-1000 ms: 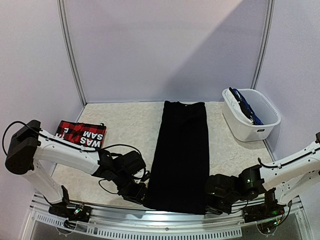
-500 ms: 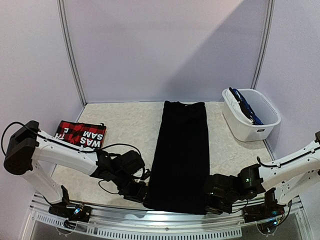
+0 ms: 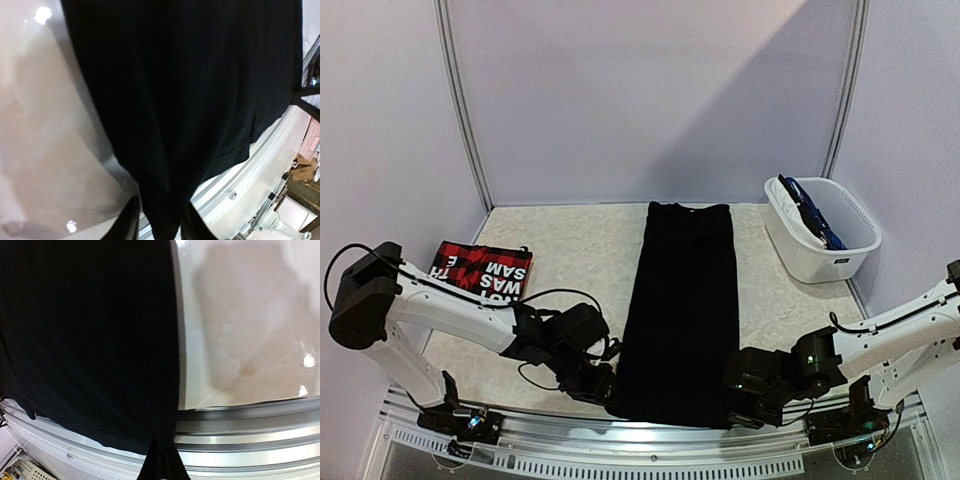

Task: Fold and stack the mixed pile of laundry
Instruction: Pick up the rectangle-folded T-shirt from the center of the board, then fold the rectangle-folded T-shirt at the center of the board.

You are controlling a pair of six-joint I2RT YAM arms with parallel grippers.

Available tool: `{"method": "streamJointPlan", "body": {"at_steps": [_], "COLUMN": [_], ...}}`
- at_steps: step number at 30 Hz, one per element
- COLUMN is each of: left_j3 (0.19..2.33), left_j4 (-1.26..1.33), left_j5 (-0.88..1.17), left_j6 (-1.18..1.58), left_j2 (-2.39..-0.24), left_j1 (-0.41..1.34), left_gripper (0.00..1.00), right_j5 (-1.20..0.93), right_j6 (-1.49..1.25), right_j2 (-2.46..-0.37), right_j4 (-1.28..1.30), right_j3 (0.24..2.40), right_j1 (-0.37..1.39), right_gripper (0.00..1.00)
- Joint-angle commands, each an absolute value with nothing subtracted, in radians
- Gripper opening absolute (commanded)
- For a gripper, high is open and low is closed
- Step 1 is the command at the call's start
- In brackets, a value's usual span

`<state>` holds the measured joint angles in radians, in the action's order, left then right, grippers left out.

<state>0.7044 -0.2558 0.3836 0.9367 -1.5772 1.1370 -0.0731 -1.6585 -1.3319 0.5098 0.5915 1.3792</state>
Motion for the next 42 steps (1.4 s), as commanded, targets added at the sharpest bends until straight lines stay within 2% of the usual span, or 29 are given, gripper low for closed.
{"method": "streamJointPlan", "body": {"at_steps": [1, 5, 6, 15, 25, 34, 42], "left_j3": [0.700, 0.720, 0.728, 0.825, 0.942, 1.021, 1.092], "left_j4": [-0.196, -0.183, -0.189, -0.424, -0.609, -0.688, -0.732], "left_j5": [0.409, 0.434, 0.439, 0.394, 0.389, 0.371, 0.371], "left_j6": [0.934, 0.928, 0.927, 0.889, 0.834, 0.811, 0.798], "left_j2": [-1.618, -1.647, -1.648, -1.526, -1.505, -1.513, -1.531], "left_j1": [1.144, 1.153, 1.155, 1.163, 1.160, 1.120, 1.060], "left_gripper": [0.20, 0.02, 0.00, 0.00, 0.00, 0.00, 0.00], "right_j5": [-0.076, -0.069, -0.068, -0.029, 0.035, 0.088, 0.098], "right_j6": [-1.650, -1.651, -1.651, -1.630, -1.618, -1.619, -1.538], "right_j2": [-1.344, -1.334, -1.330, -1.290, -1.275, -1.251, -1.250], "right_j4": [0.549, 0.558, 0.562, 0.711, 0.836, 0.876, 0.888], "right_j3": [0.607, 0.610, 0.612, 0.726, 0.852, 0.880, 0.942], "right_j1": [1.385, 1.384, 1.384, 1.385, 1.385, 1.372, 1.286], "right_gripper": [0.00, 0.00, 0.00, 0.00, 0.00, 0.00, 0.00]}}
